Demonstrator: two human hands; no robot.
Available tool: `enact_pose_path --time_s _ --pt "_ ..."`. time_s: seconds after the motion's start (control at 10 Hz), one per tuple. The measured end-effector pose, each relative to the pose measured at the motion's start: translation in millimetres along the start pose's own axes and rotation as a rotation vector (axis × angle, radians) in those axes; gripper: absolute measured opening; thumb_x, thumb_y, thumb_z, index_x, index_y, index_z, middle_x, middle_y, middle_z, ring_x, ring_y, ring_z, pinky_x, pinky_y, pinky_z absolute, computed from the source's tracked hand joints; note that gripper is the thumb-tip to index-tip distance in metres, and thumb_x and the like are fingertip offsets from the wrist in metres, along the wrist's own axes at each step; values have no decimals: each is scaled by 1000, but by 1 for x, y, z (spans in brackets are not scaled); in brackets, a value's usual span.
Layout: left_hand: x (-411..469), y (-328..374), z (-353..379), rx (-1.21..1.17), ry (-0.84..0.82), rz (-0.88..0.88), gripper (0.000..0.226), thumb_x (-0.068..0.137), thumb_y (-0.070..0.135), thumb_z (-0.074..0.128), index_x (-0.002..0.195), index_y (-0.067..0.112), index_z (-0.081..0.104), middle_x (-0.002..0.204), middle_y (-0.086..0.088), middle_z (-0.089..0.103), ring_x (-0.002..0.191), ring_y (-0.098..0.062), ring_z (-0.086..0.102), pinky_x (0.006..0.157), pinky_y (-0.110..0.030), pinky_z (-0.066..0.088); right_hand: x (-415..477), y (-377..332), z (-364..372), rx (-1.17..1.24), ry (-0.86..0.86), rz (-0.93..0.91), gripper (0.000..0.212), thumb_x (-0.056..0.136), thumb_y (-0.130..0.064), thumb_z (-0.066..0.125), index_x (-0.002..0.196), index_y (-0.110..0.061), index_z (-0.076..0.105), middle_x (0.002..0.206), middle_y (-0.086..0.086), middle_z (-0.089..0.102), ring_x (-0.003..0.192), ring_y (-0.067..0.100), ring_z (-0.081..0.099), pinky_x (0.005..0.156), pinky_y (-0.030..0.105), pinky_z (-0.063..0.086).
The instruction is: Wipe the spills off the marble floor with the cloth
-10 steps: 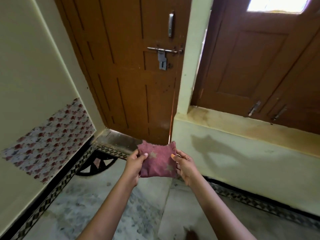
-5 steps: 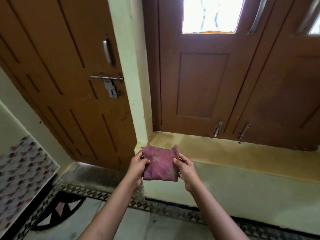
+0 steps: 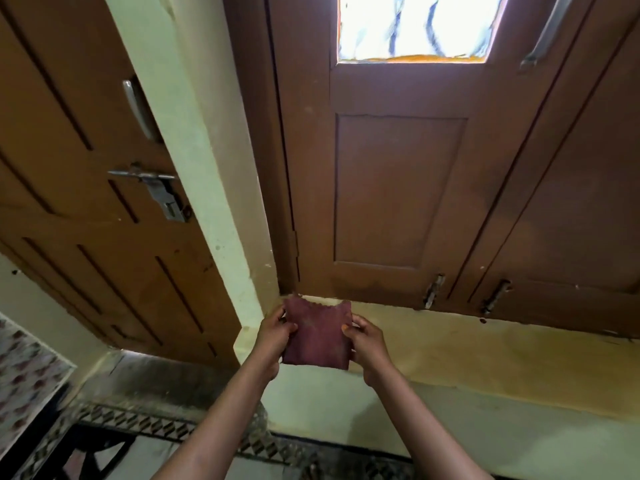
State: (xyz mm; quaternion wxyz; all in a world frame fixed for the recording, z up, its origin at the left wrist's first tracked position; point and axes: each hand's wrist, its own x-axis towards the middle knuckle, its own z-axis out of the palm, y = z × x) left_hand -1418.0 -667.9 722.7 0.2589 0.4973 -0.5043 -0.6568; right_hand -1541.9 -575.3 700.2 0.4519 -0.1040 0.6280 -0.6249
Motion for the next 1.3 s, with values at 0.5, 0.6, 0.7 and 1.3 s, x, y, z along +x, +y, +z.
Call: enact_pose_path --time_s 0.5,0.6,0.7,1.3 --pt "141 -38 4 364 -33 -35 41 91 -2 46 130 13 52 123 -5 57 115 -23 53 94 -27 41 126 34 30 -460 48 57 32 87 14 48 112 -4 55 91 8 56 75 16 54 55 15 48" --pt "155 -49 9 440 23 -74 35 93 7 52 128 8 56 124 -10 60 112 -26 54 81 -13 35 139 41 29 -651 47 -46 22 93 7 41 104 -1 59 77 5 53 66 10 47 49 9 43" --pt "169 -61 10 455 39 -175 35 90 9 57 125 12 57 125 -12 60 107 -26 56 81 -16 38 145 42 31 -754 125 -68 13 88 -14 49 91 -6 60 68 -1 56 72 15 48 50 14 44" --pt "143 -62 7 824 135 309 60 76 35 37 124 4 57 123 -20 60 112 -37 55 95 -43 47 131 51 7 -1084 197 -454 65 73 -41 48 126 -5 58 117 16 65 102 36 63 81 42 53"
